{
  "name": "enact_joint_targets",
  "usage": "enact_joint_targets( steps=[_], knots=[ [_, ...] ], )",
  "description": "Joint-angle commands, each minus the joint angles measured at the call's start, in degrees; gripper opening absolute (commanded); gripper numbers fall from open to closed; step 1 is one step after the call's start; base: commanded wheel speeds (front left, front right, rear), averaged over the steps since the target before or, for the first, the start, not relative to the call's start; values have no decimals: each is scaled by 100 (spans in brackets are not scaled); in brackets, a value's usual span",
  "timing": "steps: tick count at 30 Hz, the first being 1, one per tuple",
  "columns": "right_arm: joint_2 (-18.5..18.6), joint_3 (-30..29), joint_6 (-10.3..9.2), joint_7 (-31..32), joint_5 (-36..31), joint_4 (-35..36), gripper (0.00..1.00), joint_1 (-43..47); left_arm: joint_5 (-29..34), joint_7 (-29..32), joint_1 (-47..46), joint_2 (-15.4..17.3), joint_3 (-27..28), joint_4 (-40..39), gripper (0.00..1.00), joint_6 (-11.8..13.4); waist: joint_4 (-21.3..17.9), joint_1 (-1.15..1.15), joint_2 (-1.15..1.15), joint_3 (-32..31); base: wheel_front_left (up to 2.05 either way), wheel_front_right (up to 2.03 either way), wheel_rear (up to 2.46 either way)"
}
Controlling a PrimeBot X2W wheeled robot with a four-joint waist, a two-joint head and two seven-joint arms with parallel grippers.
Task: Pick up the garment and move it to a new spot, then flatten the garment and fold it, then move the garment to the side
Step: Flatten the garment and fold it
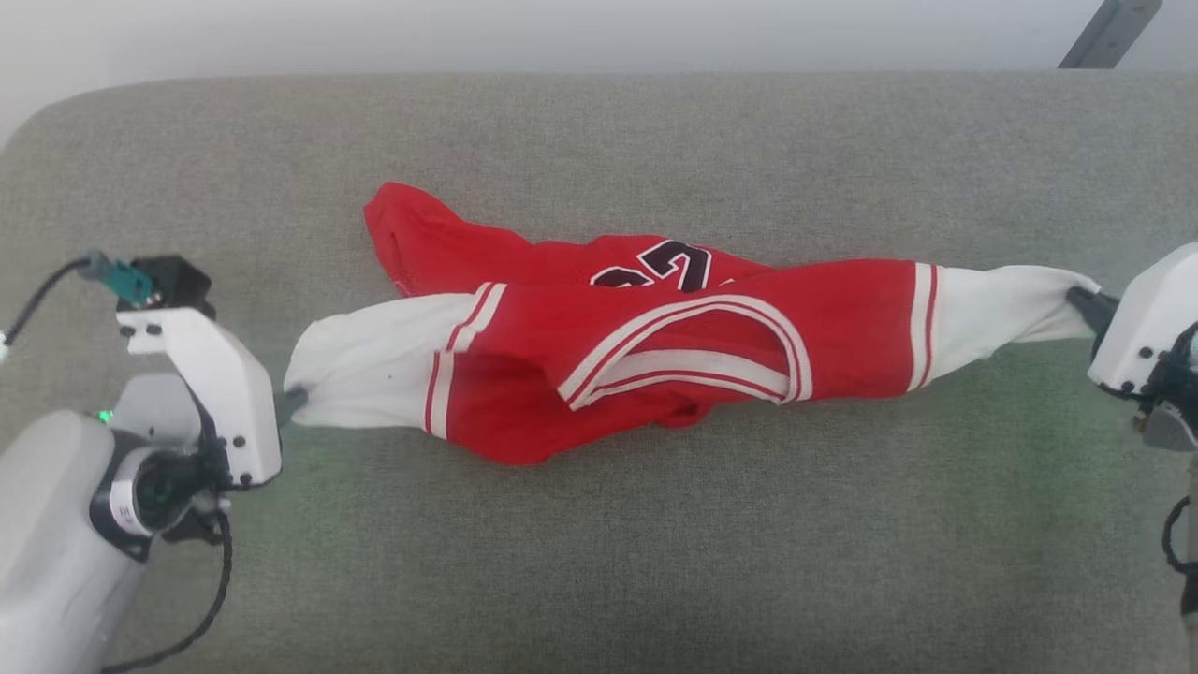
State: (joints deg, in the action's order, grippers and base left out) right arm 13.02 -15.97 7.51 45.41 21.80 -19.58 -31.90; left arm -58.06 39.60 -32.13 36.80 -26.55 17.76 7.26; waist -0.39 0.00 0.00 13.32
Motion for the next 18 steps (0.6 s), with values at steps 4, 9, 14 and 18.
enact_joint_targets(
  steps=[4, 9, 14, 18],
  knots=[
    [40, 110, -4, 48, 101, -17, 0, 154, -65, -170, 152, -66, -11, 356, 0, -108, -29, 0, 0, 59, 0, 0, 0],
    [66, 213, -4, 44, 216, 26, 0, 242, -44, -320, 117, -120, 0, 645, 48, -207, -47, 0, 0, 103, 0, 0, 0],
    [79, 308, -4, 39, 388, 102, 0, 350, -39, -375, -99, -131, 51, 800, 100, -192, -52, 0, 0, 100, 0, 0, 0],
    [89, 409, -4, -38, 468, 152, 0, 468, 65, -201, -310, -64, -35, 577, 100, -148, -43, 0, 0, 53, 0, 0, 0]
  ],
)
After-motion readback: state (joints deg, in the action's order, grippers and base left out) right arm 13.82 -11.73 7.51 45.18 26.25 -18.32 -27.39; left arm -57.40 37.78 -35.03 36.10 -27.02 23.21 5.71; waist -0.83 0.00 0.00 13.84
